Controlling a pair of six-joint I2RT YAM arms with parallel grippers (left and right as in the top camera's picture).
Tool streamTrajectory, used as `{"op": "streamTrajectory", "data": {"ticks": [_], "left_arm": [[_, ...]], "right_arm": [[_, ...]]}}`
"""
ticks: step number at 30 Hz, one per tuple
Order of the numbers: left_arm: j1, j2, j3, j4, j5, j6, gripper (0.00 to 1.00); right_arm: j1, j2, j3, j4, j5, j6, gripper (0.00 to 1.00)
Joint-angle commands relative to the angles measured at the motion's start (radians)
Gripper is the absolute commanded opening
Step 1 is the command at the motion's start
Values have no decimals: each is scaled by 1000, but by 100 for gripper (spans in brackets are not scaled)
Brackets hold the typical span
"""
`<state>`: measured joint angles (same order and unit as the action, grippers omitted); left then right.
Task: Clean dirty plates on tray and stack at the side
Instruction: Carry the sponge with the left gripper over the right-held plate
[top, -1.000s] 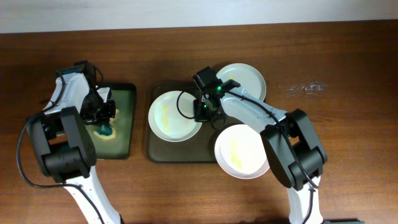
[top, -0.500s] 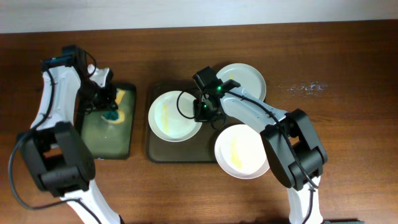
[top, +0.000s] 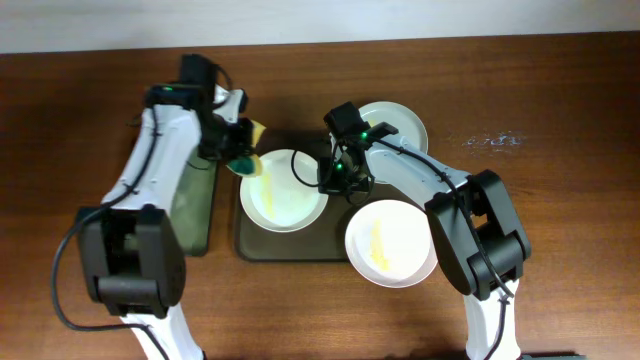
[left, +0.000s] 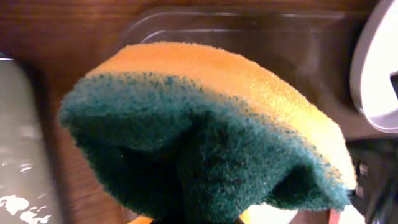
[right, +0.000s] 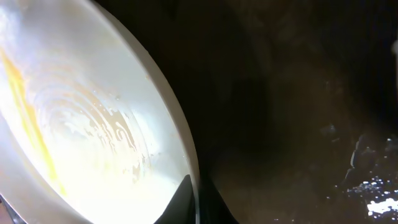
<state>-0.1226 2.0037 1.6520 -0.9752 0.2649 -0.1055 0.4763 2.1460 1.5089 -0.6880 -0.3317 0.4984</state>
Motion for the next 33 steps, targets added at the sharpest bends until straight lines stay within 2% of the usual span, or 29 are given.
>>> {"op": "streamTrajectory", "data": {"ticks": [1, 3, 7, 12, 18, 23, 26, 29, 33], "left_arm": [[-63, -6, -73, 54, -90, -165, 0], [-93, -6, -127, 67, -162, -251, 0], [-106, -6, -214, 106, -195, -306, 0], [-106, -6, -336, 220, -172, -305, 0], [-120, -3, -383, 231, 3, -260, 0], [-172, -3, -383, 319, -3, -261, 0], [-176, -3, -383, 405, -91, -268, 0], [-169, -3, -383, 459, -248, -315, 0], [-169, -3, -385, 537, -441, -321, 0]], "right_arm": [[-6, 21, -3, -7, -5, 13, 4], [-6, 21, -3, -7, 3, 13, 4], [-6, 21, -3, -5, 6, 13, 4], [-6, 21, -3, -2, 7, 12, 4], [-5, 21, -3, -4, 6, 12, 4], [21, 21, -15, -18, 3, 13, 4], [29, 21, -21, -18, 5, 16, 4], [26, 21, -21, -17, 6, 16, 4], [26, 21, -21, -12, 7, 16, 4]]}}
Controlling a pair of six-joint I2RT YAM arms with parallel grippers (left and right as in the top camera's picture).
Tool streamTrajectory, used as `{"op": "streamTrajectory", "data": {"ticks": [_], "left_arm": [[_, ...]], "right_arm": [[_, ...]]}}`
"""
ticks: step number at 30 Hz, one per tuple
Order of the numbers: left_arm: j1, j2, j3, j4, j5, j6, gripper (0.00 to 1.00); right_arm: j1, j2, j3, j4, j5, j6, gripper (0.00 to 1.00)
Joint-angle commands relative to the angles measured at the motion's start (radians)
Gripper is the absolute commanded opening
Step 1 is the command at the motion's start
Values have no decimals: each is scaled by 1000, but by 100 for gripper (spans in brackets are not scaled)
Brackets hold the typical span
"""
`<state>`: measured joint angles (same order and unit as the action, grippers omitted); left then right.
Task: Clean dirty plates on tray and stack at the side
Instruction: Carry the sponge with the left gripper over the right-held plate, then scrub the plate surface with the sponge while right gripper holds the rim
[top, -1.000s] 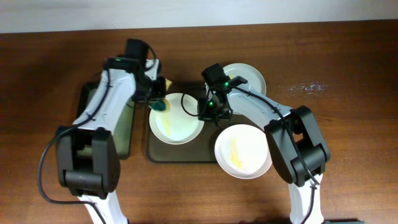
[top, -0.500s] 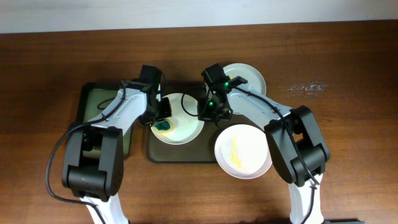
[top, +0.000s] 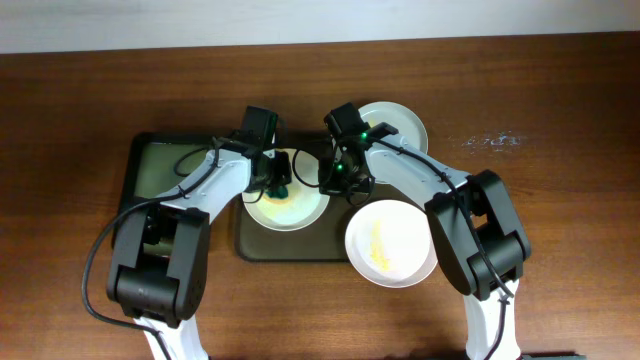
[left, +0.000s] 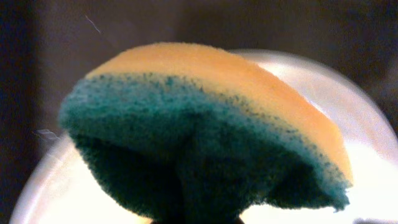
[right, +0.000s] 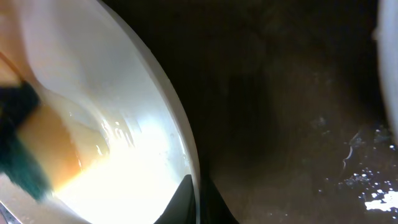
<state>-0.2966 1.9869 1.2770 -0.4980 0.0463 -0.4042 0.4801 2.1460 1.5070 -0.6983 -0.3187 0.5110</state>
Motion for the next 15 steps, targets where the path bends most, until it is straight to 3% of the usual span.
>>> {"op": "streamTrajectory", "data": {"ticks": [1, 6, 15], "left_arm": [[5, 14, -10, 75, -257, -22, 0], [4, 14, -10, 105, -292, -21, 0], [6, 14, -10, -257, 309, 179, 0]], "right_arm": [[22, 21, -19, -1, -6, 3, 4], [22, 21, -19, -1, -2, 3, 4], [22, 21, -19, -5, -16, 3, 4]]}}
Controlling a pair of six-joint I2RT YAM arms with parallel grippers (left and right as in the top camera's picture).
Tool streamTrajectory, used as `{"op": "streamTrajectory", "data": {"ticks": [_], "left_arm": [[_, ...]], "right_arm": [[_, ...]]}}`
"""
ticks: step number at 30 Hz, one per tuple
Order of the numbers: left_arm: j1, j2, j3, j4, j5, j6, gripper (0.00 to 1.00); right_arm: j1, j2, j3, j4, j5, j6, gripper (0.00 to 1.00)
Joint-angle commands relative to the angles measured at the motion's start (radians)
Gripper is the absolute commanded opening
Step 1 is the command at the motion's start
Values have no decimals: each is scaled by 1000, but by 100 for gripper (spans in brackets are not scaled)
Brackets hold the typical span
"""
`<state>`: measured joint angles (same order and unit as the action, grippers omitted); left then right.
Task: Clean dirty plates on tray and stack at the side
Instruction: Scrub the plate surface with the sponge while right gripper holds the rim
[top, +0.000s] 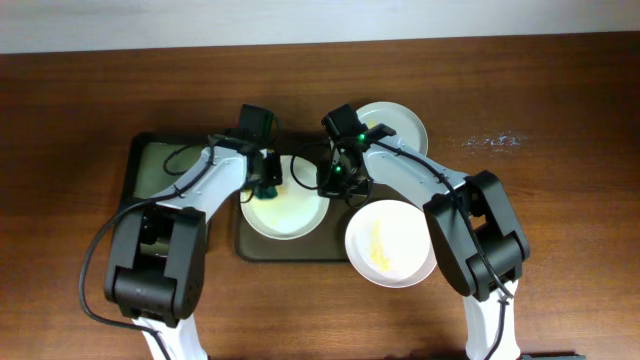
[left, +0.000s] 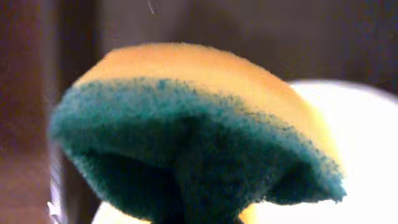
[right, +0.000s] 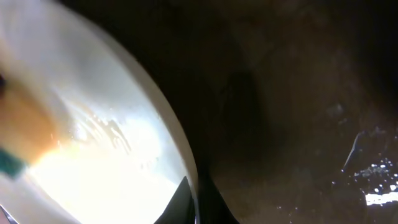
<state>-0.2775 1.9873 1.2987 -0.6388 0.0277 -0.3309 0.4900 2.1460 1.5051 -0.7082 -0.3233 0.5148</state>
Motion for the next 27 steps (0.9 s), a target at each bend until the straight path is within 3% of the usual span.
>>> {"op": "streamTrajectory", "data": {"ticks": [1, 3, 6, 11, 16, 22, 27], "left_arm": [[-13, 14, -31, -153, 403, 139, 0], [-13, 13, -31, -201, 475, 173, 0], [-13, 13, -31, -208, 426, 172, 0], [-12, 13, -35, -250, 122, 61, 0], [-15, 13, -35, -253, 169, 56, 0], [-15, 13, -35, -3, -248, 55, 0], [-15, 13, -35, 164, -316, 56, 0]], "right_arm": [[12, 21, -17, 5, -27, 0, 4], [11, 21, -17, 8, -60, -1, 4], [-6, 21, -17, 9, -117, -1, 4], [-53, 21, -17, 6, -148, -2, 4], [-59, 21, -17, 6, -148, -9, 4], [-16, 21, -24, -21, -75, -8, 4], [6, 21, -42, -20, -52, -8, 4]]}}
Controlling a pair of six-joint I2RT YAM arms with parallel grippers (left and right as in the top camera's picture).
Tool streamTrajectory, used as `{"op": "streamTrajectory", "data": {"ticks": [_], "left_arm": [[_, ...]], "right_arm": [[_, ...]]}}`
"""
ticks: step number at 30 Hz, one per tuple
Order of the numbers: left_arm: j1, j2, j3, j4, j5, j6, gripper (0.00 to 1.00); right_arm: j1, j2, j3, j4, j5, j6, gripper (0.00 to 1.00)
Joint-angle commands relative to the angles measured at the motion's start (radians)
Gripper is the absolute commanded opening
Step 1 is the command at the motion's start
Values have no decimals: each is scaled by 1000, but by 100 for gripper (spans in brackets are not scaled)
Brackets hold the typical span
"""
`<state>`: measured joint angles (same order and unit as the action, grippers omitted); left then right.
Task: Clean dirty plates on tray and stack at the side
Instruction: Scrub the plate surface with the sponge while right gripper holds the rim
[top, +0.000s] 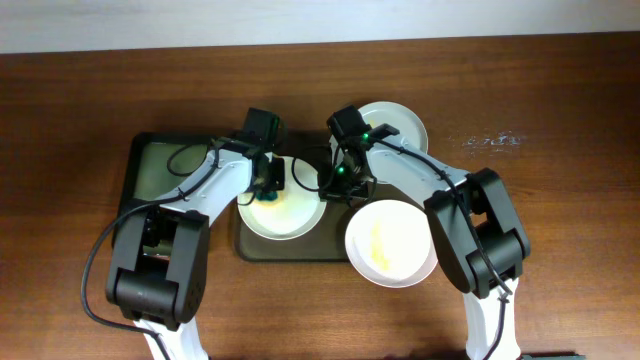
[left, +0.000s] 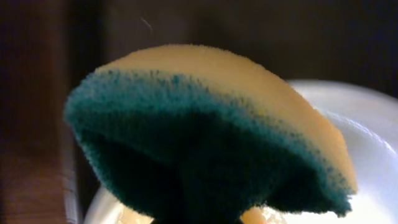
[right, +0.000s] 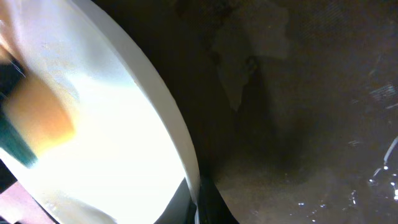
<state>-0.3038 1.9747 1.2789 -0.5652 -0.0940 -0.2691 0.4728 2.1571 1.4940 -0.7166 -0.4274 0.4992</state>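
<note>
A white plate (top: 285, 208) lies on the dark tray (top: 300, 248). My left gripper (top: 268, 183) is shut on a yellow and green sponge (left: 205, 124), which is pressed on the plate's back left part (left: 373, 168). My right gripper (top: 336, 180) is shut on the plate's right rim (right: 180, 143), one finger either side of it. In the right wrist view the sponge (right: 37, 121) shows at the plate's far side. A second plate (top: 390, 243) with a yellow smear sits at the tray's front right corner.
A clean white plate (top: 402, 122) rests on the table behind the right arm. A shallow dark basin with greenish water (top: 160, 170) stands left of the tray. The tray floor (right: 298, 124) is wet.
The sponge has shifted a little to the right on the plate, and the left gripper with it. The right gripper still grips the rim at the same spot.
At first my left gripper held the sponge over the tray's left edge, beside the basin, and the plate showed a yellow streak. Then the sponge was down on the plate, then at its left side, now a little further in. The streak has faded.
</note>
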Motion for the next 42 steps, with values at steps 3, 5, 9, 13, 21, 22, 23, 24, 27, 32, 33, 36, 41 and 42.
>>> {"op": "streamTrajectory", "data": {"ticks": [3, 5, 9, 13, 21, 22, 23, 24, 27, 32, 33, 36, 41, 42], "left_arm": [[11, 26, -15, 150, -193, -6, 0], [11, 26, -15, 161, -158, -6, 0], [9, 26, -15, 103, 194, 67, 0], [9, 26, -15, 67, 563, 203, 0], [55, 26, -15, 157, 469, 179, 0], [60, 26, -15, 164, 404, 154, 0], [66, 26, -15, 172, 288, 115, 0], [69, 26, -15, 172, 190, 87, 0], [69, 26, -15, 165, -85, 26, 0], [69, 26, -15, 19, 85, 61, 0], [68, 26, -15, -35, 138, 61, 0], [64, 26, -15, -197, 303, 116, 0], [64, 26, -15, -316, 578, 290, 0], [64, 26, -15, -319, 610, 290, 0]], "right_arm": [[26, 10, -32, -12, 60, 8, 4], [25, 10, -32, -11, 62, 8, 4], [24, 10, -32, -9, 62, 8, 4], [24, 10, -32, -9, 61, 8, 4], [24, 10, -32, -15, 61, 8, 4], [23, 10, -32, -15, 61, 12, 4], [19, 10, -32, -14, 61, 15, 4], [11, 10, -32, -12, 54, 15, 4], [-23, 10, -32, -5, 36, 13, 4], [-35, 11, -32, -5, 36, -5, 4], [-34, 11, -32, -5, 36, -4, 4], [-34, 11, -32, -6, 35, -3, 4], [-36, 10, -32, -8, 27, 8, 4], [-36, 11, -32, -8, 27, 10, 4]]}}
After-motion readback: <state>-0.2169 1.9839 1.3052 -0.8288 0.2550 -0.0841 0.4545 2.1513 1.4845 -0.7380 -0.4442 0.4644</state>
